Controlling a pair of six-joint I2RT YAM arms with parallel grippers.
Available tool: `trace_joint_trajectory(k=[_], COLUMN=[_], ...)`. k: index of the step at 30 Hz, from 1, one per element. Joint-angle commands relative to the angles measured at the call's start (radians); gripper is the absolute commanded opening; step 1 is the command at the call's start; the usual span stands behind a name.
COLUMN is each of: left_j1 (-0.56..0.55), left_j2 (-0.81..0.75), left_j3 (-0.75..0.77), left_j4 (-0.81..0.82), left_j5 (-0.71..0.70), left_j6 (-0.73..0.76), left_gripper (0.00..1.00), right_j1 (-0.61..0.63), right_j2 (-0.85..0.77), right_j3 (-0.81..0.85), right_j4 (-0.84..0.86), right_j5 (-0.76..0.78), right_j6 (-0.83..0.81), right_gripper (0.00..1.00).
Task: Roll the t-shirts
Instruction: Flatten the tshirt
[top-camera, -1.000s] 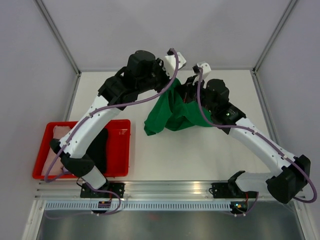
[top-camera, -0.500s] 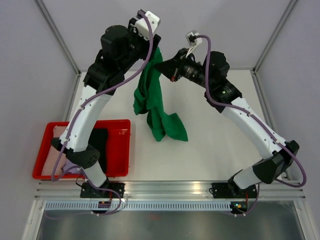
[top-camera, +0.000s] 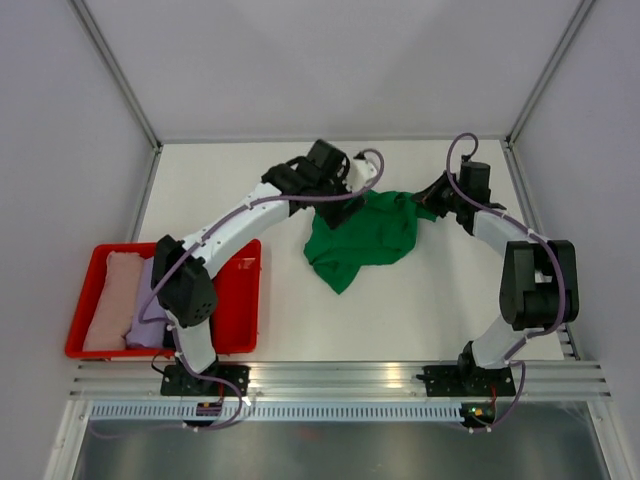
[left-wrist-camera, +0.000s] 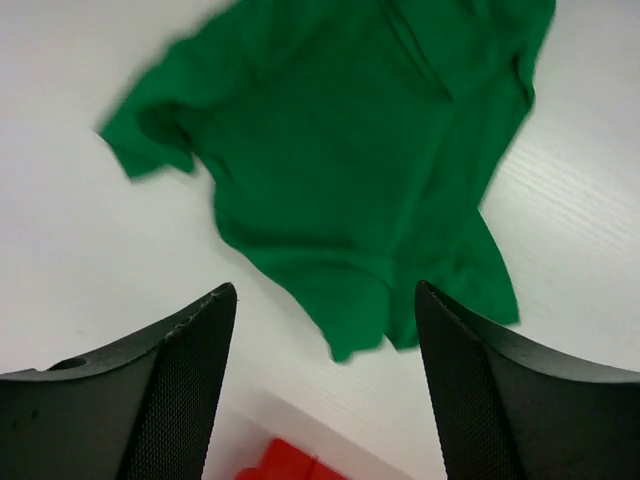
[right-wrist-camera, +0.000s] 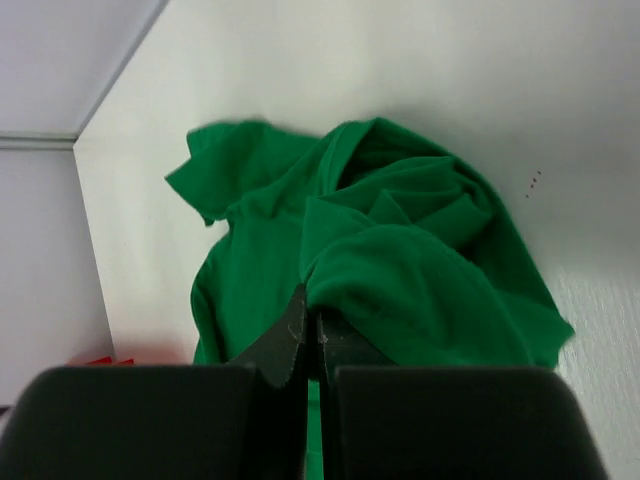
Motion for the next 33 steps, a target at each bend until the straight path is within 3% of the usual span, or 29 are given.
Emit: trace_joint_trajectory(k=[1, 8, 15, 21, 27, 30, 31, 33], left_j1=[-0.057, -0.066, -0.04, 0.004, 0.01, 0.013, 0.016, 0.044], left_j2=[-0.056, 0.014, 0.111, 0.175, 0.215, 0.195, 0.169, 0.134], left_j3=[-0.156, -0.37, -0.371, -0.347, -0.304, -0.301, -0.299, -0.276], left_j4=[-0.034, -0.04, 0.029, 0.03, 0.036, 0.052, 0.055, 0.056], left_j5=[-0.002, 0.011, -0.064, 0.017, 0.079, 0.038, 0.004, -0.027], left_j6=[-0.005, -0.074, -0.235, -0.283, -0.303, -0.288, -0.283, -0.248], left_gripper=[0.76, 0.67, 0.7, 0.67, 0.43, 0.17, 0.03, 0.02], right_j1=[0.004, -0.039, -0.041, -0.042, -0.045, -0.048, -0.052, -0.058], right_j2=[0.001, -0.048, -0.088, -0.108, -0.121, -0.147, -0.163, -0.183], right_j3=[-0.023, -0.078, -0.112, -0.126, -0.117, -0.092, -0.08, -0.016], right_j4=[0.105, 0.114, 0.125, 0.128, 0.102, 0.079, 0.068, 0.026], right_j5=[-0.027, 0.004, 0.009, 0.013, 0.03, 0.038, 0.039, 0.036], right_j6=[0.002, -0.024, -0.031, -0.038, -0.057, -0.068, -0.073, -0.083], right_gripper=[0.0, 0.0, 0.0, 0.0, 0.0, 0.0, 0.0, 0.0])
